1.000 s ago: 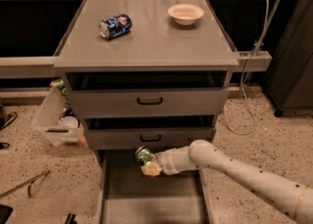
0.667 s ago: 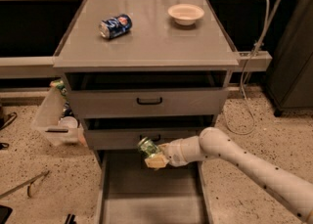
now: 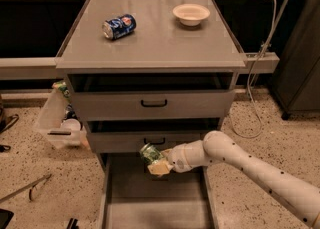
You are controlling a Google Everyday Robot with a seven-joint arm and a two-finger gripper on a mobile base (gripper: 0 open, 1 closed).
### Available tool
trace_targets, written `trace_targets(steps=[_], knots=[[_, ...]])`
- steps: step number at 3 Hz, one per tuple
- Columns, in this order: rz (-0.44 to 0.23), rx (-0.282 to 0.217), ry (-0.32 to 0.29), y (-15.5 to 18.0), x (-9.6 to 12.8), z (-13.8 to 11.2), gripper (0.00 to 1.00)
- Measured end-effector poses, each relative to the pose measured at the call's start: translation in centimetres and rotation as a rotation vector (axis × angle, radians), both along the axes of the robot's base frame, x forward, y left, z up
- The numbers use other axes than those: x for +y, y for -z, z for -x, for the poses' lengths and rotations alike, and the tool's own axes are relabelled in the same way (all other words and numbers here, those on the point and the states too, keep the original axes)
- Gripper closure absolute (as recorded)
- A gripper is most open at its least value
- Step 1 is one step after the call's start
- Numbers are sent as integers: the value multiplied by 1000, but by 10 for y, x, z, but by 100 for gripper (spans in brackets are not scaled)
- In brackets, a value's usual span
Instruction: Pick green can from bottom drawer and place on counter
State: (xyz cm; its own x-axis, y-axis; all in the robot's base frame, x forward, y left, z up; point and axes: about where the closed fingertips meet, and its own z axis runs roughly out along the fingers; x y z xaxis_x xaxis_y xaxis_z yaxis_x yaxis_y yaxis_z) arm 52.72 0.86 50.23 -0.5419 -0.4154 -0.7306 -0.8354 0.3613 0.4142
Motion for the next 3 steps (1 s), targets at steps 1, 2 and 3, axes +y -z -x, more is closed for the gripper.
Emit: trace_targets(steps=[1,2,3], knots=[[7,-25,-11,-16,2,-2,100],[8,-59,-23,-89,0,-14,100],[-17,-131,-73,-198,-5,-22,100]])
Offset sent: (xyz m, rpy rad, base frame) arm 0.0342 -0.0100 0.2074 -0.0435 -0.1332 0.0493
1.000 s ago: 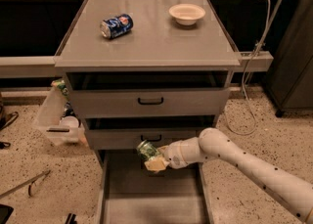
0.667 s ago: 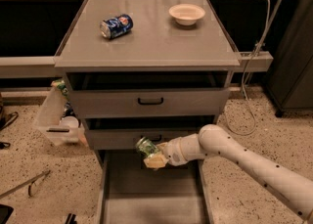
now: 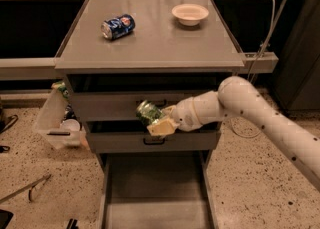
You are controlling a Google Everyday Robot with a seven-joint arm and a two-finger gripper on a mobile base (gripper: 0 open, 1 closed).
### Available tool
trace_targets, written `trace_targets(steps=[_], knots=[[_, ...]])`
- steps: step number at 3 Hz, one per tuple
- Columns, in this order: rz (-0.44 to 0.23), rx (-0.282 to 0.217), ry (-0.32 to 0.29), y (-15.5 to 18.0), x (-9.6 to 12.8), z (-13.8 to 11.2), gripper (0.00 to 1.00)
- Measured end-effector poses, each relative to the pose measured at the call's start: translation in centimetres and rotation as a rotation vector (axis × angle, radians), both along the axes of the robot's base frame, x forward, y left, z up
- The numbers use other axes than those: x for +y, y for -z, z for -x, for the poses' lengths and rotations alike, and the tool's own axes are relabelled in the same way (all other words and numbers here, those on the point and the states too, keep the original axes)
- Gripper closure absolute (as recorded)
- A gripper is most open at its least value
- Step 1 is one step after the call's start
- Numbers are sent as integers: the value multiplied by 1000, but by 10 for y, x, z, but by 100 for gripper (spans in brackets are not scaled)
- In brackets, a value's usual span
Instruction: Pick green can from bottom drawer and place on counter
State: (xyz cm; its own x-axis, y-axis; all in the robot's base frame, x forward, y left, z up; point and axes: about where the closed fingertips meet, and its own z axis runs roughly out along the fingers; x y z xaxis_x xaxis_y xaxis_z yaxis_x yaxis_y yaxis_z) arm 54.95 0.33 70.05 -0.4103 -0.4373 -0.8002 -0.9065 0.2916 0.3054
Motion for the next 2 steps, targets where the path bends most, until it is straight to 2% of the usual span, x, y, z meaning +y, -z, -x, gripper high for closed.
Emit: trace_targets(steps=[1,2], knots=[[-29,-59,-66,-99,-11,1,100],[-29,-59,-66,-99,-11,1,100]])
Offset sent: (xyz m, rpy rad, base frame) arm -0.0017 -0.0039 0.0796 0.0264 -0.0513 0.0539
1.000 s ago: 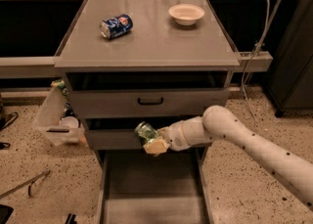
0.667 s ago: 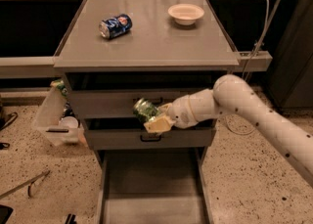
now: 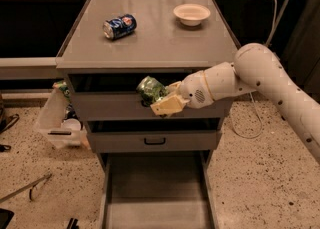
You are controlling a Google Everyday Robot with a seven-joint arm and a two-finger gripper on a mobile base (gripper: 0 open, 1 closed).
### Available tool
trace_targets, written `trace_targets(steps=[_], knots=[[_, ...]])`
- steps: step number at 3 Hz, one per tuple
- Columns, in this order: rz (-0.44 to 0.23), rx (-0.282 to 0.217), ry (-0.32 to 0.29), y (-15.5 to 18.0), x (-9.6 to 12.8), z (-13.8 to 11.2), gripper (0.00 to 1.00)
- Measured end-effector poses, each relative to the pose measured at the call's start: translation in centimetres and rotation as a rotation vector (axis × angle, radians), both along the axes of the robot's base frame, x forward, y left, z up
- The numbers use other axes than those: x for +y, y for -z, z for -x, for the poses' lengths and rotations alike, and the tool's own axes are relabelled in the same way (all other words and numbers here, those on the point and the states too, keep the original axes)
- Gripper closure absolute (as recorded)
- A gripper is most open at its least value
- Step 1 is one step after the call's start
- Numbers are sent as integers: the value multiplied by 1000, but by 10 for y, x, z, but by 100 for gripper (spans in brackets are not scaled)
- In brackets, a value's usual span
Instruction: Pick green can from bottom drawer and place on counter
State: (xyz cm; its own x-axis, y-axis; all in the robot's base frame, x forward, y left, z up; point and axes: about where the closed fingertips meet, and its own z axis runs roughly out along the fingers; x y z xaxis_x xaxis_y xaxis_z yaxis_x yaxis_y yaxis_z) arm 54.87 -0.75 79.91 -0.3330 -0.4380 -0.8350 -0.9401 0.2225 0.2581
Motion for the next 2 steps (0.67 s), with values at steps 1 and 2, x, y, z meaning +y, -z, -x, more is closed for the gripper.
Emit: trace_targets(steps=[1,2], knots=[[-15,-56,-28,-34,3,-15,100],[-26,-160,-137,-94,24,-32,100]])
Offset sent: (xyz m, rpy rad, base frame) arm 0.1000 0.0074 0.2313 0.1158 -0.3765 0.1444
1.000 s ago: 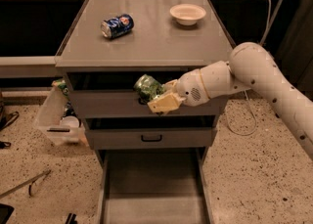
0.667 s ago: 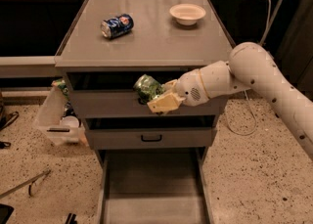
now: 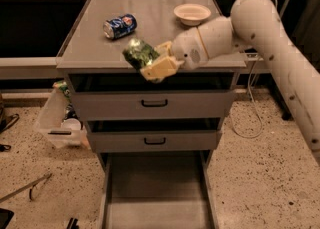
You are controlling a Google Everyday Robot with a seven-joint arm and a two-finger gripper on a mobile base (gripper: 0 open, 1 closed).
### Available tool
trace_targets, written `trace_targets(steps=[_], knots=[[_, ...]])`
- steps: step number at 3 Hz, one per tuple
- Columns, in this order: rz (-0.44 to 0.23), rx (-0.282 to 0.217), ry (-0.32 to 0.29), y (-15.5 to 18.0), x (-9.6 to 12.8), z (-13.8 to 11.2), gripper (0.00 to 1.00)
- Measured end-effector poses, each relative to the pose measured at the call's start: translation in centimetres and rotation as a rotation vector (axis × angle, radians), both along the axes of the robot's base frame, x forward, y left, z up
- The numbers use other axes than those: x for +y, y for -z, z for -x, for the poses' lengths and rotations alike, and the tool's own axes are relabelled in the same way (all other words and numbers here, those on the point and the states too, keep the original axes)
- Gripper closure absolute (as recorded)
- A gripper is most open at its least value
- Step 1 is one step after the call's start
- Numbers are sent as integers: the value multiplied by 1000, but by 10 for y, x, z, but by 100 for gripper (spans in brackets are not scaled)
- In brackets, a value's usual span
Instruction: Pick green can from bottom drawer and place on counter
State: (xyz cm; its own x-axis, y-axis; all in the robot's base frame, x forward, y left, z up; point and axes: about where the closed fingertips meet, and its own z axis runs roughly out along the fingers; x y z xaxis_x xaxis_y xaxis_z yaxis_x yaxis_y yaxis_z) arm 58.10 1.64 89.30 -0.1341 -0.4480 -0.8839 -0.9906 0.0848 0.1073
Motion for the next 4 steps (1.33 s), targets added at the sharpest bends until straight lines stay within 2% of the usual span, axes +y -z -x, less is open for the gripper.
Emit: trace_targets(steps=[1,2,3,4], knots=[[-42,-95,-30,-49,5,-28,100],[-68,-183,60,-77,-13,-68,100],[-73,-200,221,-81,-39,-128,100],[-21,-135,354,-59,-60,-180,100]])
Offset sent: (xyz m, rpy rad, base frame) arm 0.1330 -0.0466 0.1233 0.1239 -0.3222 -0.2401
